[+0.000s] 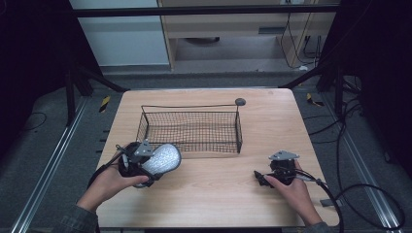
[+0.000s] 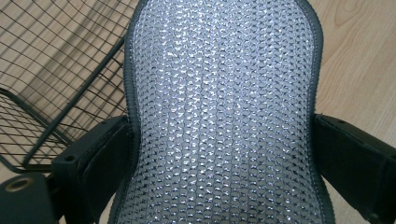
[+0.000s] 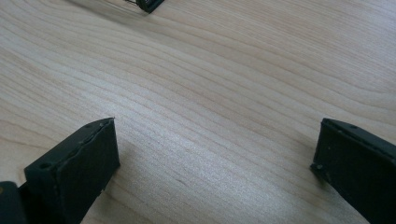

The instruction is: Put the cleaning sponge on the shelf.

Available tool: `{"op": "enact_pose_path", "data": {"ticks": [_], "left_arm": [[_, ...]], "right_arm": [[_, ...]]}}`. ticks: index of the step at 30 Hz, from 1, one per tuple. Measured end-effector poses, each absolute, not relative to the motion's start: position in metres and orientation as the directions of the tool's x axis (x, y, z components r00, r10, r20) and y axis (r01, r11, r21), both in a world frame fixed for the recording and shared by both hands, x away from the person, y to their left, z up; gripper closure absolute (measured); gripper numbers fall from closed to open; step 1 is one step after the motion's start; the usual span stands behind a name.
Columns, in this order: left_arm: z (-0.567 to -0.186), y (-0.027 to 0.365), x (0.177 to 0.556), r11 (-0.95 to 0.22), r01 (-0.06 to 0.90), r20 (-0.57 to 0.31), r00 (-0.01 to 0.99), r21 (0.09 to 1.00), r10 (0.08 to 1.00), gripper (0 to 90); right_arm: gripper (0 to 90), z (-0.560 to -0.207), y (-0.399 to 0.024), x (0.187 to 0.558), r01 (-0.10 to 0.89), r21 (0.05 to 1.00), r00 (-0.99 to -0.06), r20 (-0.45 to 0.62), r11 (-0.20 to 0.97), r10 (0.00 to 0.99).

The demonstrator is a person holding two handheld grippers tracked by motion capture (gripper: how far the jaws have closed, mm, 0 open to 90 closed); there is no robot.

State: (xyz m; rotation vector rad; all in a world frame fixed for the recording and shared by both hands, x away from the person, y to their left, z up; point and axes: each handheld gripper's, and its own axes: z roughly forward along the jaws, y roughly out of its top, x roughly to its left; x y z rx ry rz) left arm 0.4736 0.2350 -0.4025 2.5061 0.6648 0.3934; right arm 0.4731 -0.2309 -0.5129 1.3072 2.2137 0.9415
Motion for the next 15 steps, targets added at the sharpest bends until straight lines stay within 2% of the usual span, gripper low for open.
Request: {"op": "enact_pose_path", "data": {"ticks": [15], "left_arm": [[-0.379,0.242,0.498,-0.765,0.358,0.178,0.838,0.534,0.516,6.2]], "right_arm": [[0.4,-0.513,-0.231,0.473,0.606,0.721,-0.483,-0.002,0.336,0.875]]}}
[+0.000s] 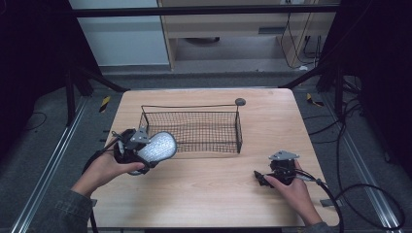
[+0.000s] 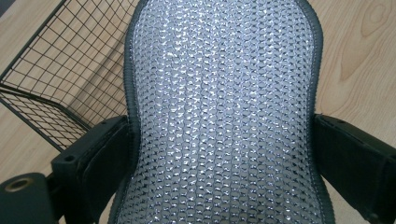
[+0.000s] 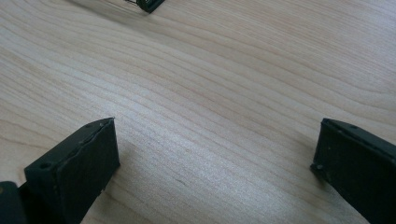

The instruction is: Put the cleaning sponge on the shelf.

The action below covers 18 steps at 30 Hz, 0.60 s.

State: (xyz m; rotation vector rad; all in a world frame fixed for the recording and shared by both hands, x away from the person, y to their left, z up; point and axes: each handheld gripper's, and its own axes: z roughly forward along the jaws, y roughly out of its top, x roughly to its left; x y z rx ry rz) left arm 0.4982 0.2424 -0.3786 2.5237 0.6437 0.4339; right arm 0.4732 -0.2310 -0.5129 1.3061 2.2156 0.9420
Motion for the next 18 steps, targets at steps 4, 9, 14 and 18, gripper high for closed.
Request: {"op": "enact_pose_path", "data": {"ticks": [4,9,14,18], "left_arm": [[-0.374,0.241,0.502,-0.775,0.347,0.196,0.839,0.528,0.508,6.2],[-0.368,0.241,0.505,-0.785,0.34,0.211,0.839,0.518,0.502,6.2],[-0.363,0.243,0.509,-0.795,0.335,0.227,0.837,0.505,0.497,6.2],[-0.36,0.243,0.513,-0.804,0.327,0.245,0.836,0.497,0.491,6.2]], "right_arm": [[0.3,-0.513,-0.231,0.473,0.606,0.721,-0.483,-0.002,0.336,0.875],[0.3,-0.513,-0.231,0.473,0.606,0.721,-0.484,-0.002,0.336,0.875],[0.4,-0.513,-0.231,0.473,0.606,0.721,-0.484,-0.002,0.336,0.875],[0.3,-0.513,-0.231,0.473,0.606,0.721,-0.484,-0.002,0.336,0.875]]}}
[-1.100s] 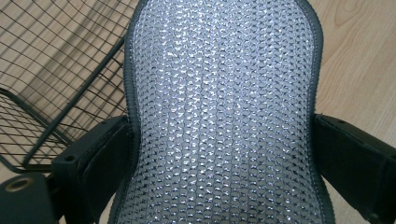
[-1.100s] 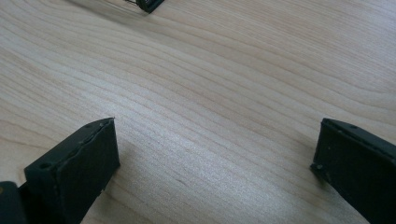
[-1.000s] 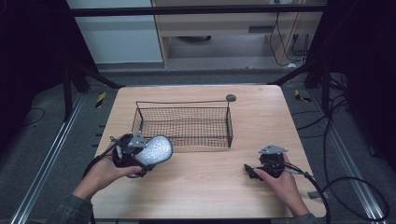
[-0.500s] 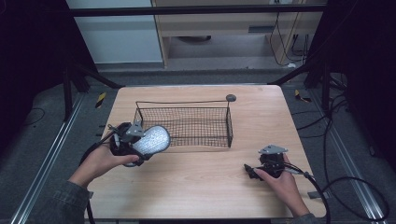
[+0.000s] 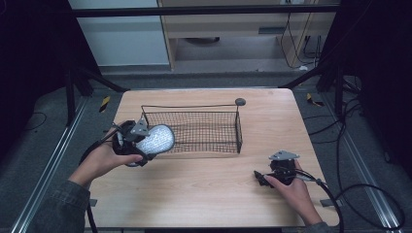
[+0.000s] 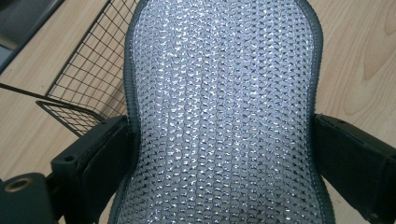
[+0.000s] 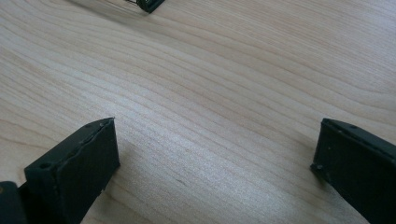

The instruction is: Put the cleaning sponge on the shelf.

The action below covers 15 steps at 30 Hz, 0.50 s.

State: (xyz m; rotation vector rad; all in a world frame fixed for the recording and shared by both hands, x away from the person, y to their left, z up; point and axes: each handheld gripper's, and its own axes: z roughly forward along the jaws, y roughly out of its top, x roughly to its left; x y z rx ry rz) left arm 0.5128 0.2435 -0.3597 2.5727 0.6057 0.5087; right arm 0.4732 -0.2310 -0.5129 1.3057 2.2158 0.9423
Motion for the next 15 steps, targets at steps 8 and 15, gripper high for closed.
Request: {"op": "enact_pose_path", "data": {"ticks": [8,15], "left_arm": [[-0.36,0.24,0.524,-0.828,0.299,0.286,0.837,0.474,0.466,6.1],[-0.358,0.235,0.531,-0.84,0.275,0.319,0.834,0.467,0.45,6.2]], "right_arm": [[0.4,-0.513,-0.231,0.473,0.605,0.721,-0.485,-0.002,0.337,0.874],[0.3,-0.513,-0.231,0.473,0.605,0.721,-0.485,-0.002,0.338,0.874]]}}
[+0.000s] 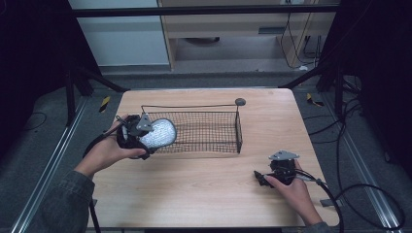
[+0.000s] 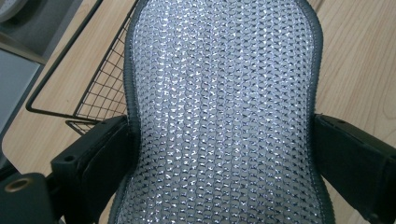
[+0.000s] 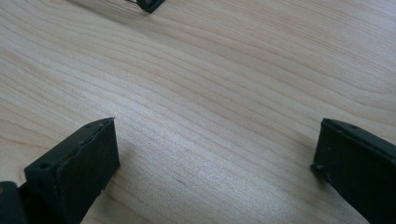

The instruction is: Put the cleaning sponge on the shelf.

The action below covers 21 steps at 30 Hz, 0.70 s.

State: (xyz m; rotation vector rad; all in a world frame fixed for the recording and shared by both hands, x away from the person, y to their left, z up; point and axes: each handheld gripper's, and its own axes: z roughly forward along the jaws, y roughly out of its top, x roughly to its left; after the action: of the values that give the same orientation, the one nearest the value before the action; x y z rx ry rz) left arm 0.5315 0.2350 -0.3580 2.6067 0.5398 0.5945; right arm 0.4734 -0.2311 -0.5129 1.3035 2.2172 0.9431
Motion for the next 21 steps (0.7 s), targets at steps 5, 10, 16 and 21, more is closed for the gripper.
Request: {"op": "enact_pose_path", "data": {"ticks": [5,10,16,21], "left_arm": [[-0.353,0.231,0.538,-0.845,0.257,0.339,0.831,0.47,0.441,6.1],[-0.349,0.227,0.542,-0.856,0.236,0.354,0.835,0.46,0.421,6.1],[-0.348,0.226,0.548,-0.854,0.231,0.354,0.836,0.466,0.419,6.1],[-0.348,0.226,0.551,-0.853,0.231,0.355,0.835,0.467,0.421,6.1]], "right_arm": [[0.3,-0.513,-0.231,0.473,0.604,0.722,-0.486,-0.002,0.338,0.874],[0.3,-0.513,-0.231,0.473,0.605,0.721,-0.485,-0.002,0.337,0.874],[0.3,-0.513,-0.231,0.473,0.605,0.721,-0.486,-0.002,0.338,0.874],[0.3,-0.513,-0.231,0.473,0.605,0.722,-0.485,0.0,0.336,0.874]]}}
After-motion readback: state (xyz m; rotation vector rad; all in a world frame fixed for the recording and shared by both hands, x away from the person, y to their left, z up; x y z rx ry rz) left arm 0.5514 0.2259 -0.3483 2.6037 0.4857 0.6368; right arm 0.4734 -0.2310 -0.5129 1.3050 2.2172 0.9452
